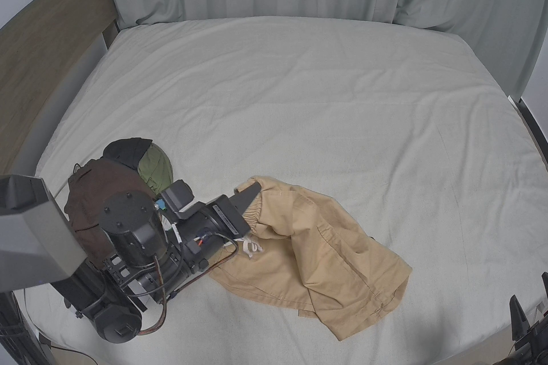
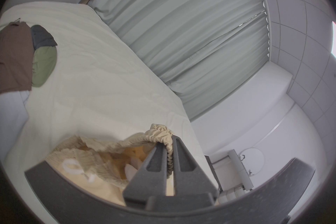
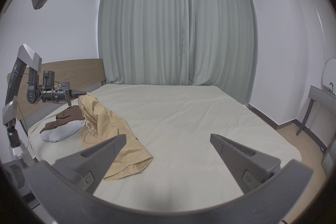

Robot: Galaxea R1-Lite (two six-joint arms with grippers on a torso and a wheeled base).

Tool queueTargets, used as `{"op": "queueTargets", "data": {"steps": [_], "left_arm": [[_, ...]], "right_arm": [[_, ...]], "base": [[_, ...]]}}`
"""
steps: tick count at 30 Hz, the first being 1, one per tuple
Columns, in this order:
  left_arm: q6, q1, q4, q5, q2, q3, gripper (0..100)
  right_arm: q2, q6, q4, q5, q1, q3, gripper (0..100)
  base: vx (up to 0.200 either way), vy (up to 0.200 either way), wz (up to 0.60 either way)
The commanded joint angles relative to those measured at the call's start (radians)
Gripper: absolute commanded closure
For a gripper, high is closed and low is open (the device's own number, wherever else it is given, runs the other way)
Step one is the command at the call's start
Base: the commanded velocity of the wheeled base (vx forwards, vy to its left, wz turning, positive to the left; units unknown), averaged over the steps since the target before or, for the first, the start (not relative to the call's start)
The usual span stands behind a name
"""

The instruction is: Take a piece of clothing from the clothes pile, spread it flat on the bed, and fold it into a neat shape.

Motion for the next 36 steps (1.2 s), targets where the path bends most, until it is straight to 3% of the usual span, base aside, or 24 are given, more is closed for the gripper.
{"op": "queueTargets", "data": {"steps": [1, 13, 36], "left_arm": [[0.03, 0.068, -0.001, -0.004, 0.0, 0.024, 100], [0.158, 0.244, -0.005, -0.036, 0.114, 0.027, 100], [0.173, 0.293, -0.005, -0.037, 0.2, -0.013, 100]], "right_arm": [[-0.004, -0.002, 0.0, 0.001, 0.001, 0.018, 0], [-0.004, -0.002, 0.0, -0.001, 0.001, 0.018, 0], [-0.004, -0.005, 0.0, 0.002, 0.001, 0.018, 0]], "base": [[0.0, 0.0, 0.0], [0.0, 0.0, 0.0], [0.0, 0.0, 0.0]]}}
